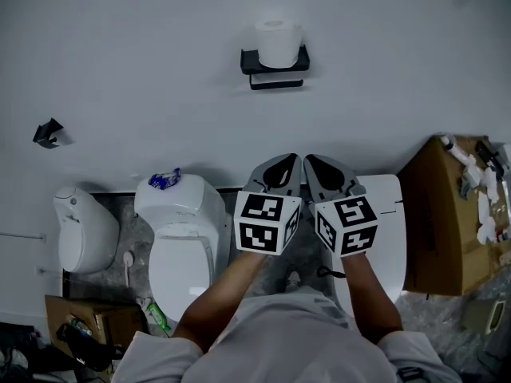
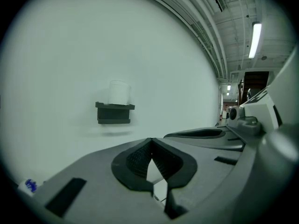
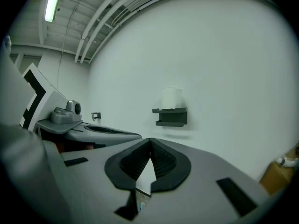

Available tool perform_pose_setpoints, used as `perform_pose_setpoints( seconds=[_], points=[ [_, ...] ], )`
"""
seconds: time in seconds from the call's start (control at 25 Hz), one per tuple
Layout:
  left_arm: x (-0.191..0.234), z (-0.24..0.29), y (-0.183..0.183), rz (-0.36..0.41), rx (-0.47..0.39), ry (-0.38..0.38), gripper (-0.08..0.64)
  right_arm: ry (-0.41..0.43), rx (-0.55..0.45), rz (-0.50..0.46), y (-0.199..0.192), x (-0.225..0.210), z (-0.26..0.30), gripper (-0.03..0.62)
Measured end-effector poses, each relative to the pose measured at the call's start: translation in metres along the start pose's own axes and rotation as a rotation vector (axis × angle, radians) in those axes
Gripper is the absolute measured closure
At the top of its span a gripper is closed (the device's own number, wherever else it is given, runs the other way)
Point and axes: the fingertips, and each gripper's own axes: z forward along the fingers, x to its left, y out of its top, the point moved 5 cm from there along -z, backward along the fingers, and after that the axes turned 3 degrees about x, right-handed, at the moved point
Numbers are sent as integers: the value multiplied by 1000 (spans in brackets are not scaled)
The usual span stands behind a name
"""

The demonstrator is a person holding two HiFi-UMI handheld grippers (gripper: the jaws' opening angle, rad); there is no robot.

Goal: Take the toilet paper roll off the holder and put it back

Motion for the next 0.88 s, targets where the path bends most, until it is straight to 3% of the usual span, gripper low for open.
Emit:
perform_pose_setpoints(
  seconds=[0.52,0.88],
  points=[
    [15,19,13,5,-11,3,555,5,-21,-26,19,-15,19,591],
    [53,44,32,28,-20,-35,555,-35,-44,-32,43,-24,59,591]
  ],
)
